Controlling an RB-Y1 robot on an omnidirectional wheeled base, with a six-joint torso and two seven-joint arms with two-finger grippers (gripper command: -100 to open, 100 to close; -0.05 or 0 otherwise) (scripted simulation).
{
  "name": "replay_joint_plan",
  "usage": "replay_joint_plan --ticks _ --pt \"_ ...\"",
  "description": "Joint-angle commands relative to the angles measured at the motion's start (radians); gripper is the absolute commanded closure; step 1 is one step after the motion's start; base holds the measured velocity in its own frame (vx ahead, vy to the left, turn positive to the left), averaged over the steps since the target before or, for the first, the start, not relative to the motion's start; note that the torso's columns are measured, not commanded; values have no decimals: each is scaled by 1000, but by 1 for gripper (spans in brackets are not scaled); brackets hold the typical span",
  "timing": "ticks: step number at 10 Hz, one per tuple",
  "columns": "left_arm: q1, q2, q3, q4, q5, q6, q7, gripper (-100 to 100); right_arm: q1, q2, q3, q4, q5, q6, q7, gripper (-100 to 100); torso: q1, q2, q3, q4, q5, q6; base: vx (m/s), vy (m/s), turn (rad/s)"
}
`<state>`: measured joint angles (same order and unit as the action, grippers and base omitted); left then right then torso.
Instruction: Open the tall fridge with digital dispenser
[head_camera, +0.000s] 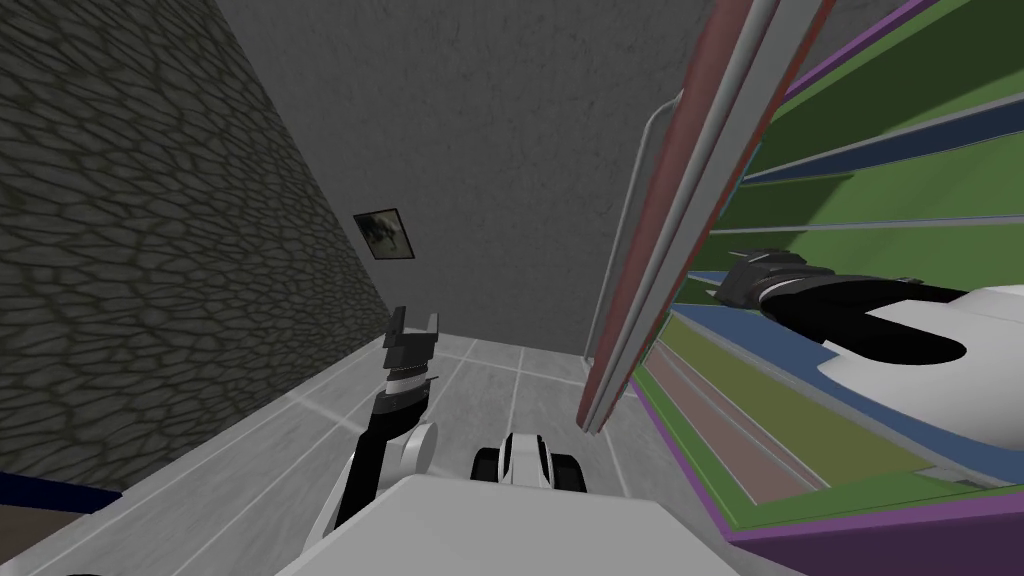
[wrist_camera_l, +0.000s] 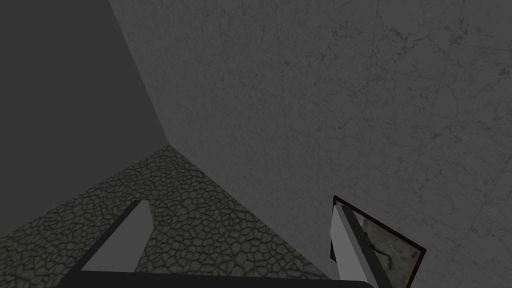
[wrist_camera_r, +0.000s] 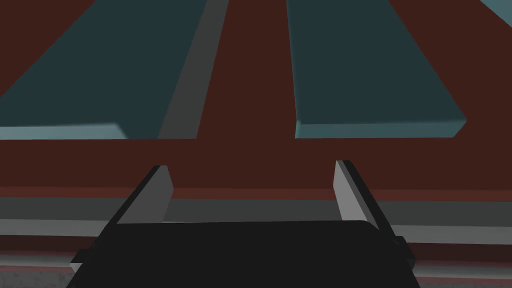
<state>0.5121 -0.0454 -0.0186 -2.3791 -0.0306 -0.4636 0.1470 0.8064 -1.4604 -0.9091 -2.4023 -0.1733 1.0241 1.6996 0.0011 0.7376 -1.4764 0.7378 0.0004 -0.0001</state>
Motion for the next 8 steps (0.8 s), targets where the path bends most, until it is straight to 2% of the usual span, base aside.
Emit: replay_joint_plan --ticks 1,8 --pt "0 0 0 0 0 0 0 0 -7 -28 -46 17 -56 28 26 -100 -1 0 0 0 0 0 72 39 -25" --pt "0 0 0 0 0 0 0 0 -33 -116 -160 72 -202 106 83 -100 -2 1 1 0 -1 0 60 45 -26"
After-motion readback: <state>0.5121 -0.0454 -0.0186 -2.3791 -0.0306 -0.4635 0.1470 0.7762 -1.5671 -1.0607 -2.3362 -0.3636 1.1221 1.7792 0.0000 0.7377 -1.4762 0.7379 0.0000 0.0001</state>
